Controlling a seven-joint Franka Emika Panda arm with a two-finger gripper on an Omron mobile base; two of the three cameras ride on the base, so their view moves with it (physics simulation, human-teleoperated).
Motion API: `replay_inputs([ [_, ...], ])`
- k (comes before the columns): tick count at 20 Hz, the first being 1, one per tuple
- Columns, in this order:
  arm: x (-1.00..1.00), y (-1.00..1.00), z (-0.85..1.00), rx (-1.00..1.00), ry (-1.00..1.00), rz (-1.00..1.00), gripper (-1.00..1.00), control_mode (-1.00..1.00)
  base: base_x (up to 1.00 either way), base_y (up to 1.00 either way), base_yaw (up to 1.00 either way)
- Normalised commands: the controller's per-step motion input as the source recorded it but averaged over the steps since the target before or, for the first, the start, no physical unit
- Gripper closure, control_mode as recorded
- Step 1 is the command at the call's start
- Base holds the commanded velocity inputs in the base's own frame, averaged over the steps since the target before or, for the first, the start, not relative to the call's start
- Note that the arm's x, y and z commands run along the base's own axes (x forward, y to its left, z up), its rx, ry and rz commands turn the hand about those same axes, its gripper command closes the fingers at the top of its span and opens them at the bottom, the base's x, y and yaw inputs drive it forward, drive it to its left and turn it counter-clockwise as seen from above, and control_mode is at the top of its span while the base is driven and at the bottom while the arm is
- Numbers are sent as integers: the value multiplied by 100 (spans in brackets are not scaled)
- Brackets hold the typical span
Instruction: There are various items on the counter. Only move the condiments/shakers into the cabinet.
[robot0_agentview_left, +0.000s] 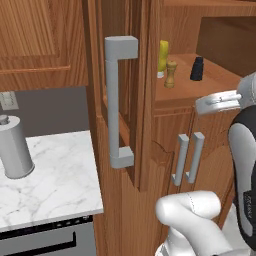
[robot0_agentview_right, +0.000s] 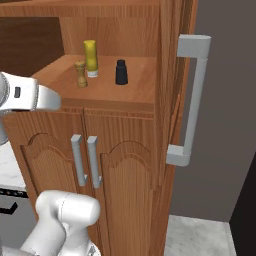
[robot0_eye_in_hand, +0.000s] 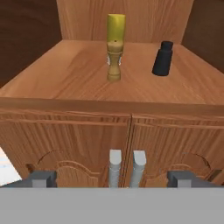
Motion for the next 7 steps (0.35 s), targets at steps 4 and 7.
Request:
replay_inputs([
  [4, -22, 0, -51, 0, 31, 0, -100, -100, 0, 0, 0],
  [7, 0, 3, -66, 0, 19, 0, -100, -100, 0, 0, 0],
])
